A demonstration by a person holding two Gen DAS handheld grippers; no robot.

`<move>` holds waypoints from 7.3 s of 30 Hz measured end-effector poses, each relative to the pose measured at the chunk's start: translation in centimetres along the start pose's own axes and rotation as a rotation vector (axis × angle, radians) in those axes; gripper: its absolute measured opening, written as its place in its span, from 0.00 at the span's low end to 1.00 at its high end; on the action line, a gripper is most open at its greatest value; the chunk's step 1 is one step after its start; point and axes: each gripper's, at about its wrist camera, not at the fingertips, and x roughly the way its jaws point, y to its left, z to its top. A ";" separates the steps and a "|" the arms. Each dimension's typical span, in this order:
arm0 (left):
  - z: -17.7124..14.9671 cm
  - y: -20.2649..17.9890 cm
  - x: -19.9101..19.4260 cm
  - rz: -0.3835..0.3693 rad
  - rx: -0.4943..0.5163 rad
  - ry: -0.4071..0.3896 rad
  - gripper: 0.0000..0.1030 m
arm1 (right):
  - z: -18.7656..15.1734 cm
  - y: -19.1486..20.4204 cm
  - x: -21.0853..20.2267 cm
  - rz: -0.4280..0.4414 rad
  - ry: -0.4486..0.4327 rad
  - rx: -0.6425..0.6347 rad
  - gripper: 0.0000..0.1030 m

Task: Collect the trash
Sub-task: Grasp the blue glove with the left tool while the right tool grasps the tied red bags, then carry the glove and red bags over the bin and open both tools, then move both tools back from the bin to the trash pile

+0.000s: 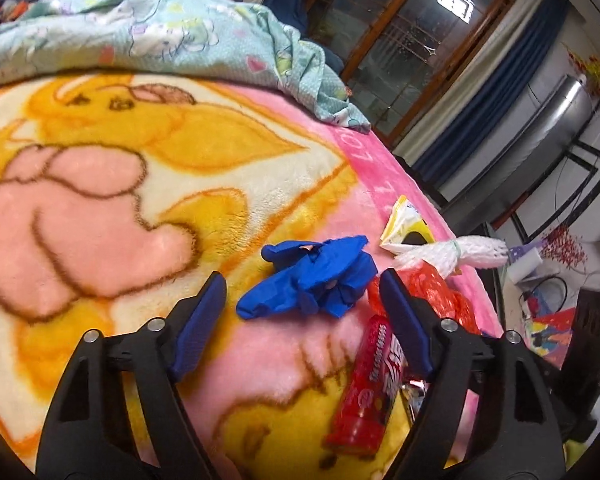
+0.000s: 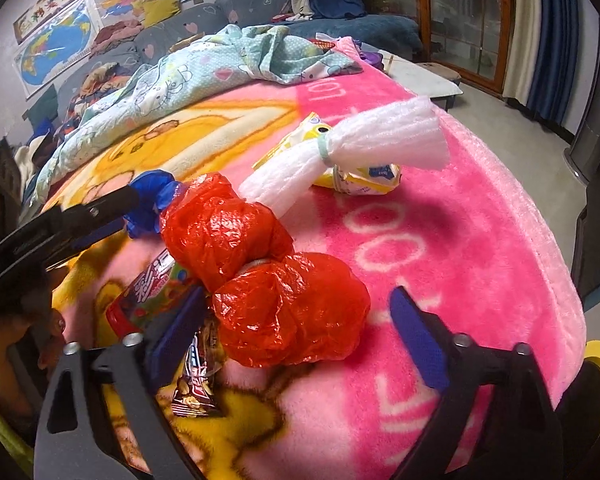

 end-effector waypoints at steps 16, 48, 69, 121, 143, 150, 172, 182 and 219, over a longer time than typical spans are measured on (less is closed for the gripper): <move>-0.5 0.6 1.5 -0.046 -0.028 0.056 0.06 | -1.1 0.2 -0.6 0.035 0.015 -0.009 0.37; -2.0 -5.4 -7.8 -0.077 0.172 -0.152 0.03 | -1.5 -0.4 -9.5 0.047 -0.154 0.049 0.37; -3.4 -9.6 -9.7 -0.150 0.262 -0.170 0.03 | -2.9 -3.3 -13.5 0.013 -0.227 0.114 0.37; -13.6 -23.1 -6.6 -0.340 0.587 0.022 0.03 | -11.5 -17.0 -19.0 -0.218 -0.247 0.471 0.37; -19.5 -29.2 -2.0 -0.415 0.785 0.171 0.03 | -16.6 -22.4 -20.1 -0.314 -0.197 0.644 0.39; -21.2 -30.2 0.0 -0.423 0.816 0.238 0.03 | -18.2 -24.0 -19.7 -0.320 -0.169 0.705 0.40; -20.5 -29.6 2.7 -0.403 0.733 0.294 0.89 | -19.2 -25.5 -19.8 -0.320 -0.183 0.794 0.69; -18.5 -28.3 0.2 -0.334 0.696 0.182 0.89 | -17.4 -23.4 -20.8 -0.316 -0.241 0.696 0.76; -8.5 -16.1 -8.7 -0.098 0.418 -0.175 0.89 | -7.1 -9.4 -17.9 -0.086 -0.256 0.264 0.85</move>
